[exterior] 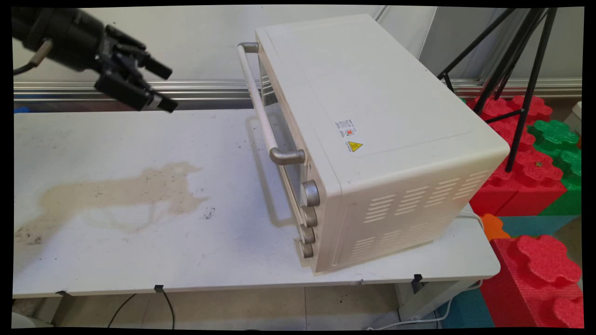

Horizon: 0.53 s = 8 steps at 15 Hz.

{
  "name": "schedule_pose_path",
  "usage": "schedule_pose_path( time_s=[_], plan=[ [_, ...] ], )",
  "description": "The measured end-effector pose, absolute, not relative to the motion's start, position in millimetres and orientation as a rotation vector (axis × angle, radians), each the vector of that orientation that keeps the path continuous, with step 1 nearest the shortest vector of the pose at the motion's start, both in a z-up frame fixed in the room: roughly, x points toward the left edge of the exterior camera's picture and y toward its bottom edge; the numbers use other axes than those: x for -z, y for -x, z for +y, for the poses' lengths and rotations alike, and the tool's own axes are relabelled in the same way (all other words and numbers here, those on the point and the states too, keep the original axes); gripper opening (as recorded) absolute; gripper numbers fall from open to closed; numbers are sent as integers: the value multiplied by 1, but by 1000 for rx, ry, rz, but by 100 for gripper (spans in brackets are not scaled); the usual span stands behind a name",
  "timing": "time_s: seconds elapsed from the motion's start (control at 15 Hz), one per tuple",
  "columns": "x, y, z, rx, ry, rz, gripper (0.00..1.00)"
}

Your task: Open the oven

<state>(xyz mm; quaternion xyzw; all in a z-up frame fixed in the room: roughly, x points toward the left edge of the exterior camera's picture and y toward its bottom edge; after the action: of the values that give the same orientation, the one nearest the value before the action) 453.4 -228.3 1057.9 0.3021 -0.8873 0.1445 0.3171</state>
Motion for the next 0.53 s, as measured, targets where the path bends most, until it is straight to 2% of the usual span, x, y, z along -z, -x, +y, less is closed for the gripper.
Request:
schedule_pose_path(
  time_s=[0.53],
  plan=[
    [-1075,-422,-259,-402,-739,-2302,100]
  ],
)
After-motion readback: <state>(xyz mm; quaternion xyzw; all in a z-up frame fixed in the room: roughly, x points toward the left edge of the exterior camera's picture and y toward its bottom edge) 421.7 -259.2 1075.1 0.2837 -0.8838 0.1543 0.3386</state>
